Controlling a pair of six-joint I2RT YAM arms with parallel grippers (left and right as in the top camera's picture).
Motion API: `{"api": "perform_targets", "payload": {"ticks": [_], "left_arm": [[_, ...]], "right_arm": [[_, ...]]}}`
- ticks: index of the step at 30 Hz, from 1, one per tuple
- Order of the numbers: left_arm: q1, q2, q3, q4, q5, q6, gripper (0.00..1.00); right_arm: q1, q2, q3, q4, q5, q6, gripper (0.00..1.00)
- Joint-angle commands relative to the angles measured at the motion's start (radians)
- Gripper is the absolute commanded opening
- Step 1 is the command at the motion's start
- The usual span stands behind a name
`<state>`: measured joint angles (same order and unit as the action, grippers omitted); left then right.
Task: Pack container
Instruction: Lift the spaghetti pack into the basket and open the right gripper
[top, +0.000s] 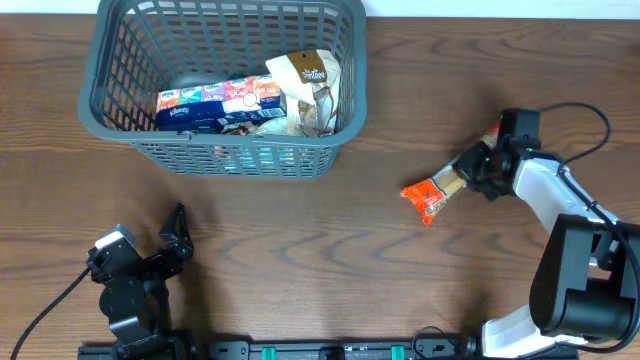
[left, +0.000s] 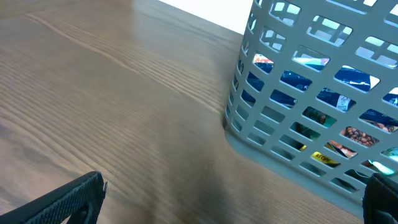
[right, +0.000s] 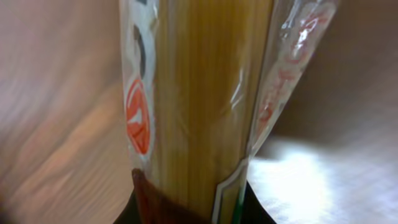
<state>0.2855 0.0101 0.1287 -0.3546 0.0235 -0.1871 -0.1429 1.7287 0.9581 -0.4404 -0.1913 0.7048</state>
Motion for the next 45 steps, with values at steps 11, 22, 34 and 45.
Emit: {"api": "perform_targets", "payload": {"ticks": [11, 22, 34, 45], "left_arm": [[-0.004, -0.006, -0.021, -0.002, 0.003, -0.006, 0.99], [-0.004, -0.006, -0.021, -0.002, 0.003, -0.006, 0.99], [-0.004, -0.006, -0.021, -0.002, 0.003, -0.006, 0.99], [-0.004, -0.006, -0.021, -0.002, 0.003, -0.006, 0.99]], "right_arm": [[0.01, -0.235, 0.08, 0.427, -0.787, -0.358, 0.02], [0.111, -0.354, 0.107, 1.276, -0.91, -0.006, 0.01], [0.46, -0.274, 0.324, 1.136, -0.661, -0.36, 0.01], [0.573, -0.008, 0.568, 0.96, -0.539, -0.462, 0.01]]}}
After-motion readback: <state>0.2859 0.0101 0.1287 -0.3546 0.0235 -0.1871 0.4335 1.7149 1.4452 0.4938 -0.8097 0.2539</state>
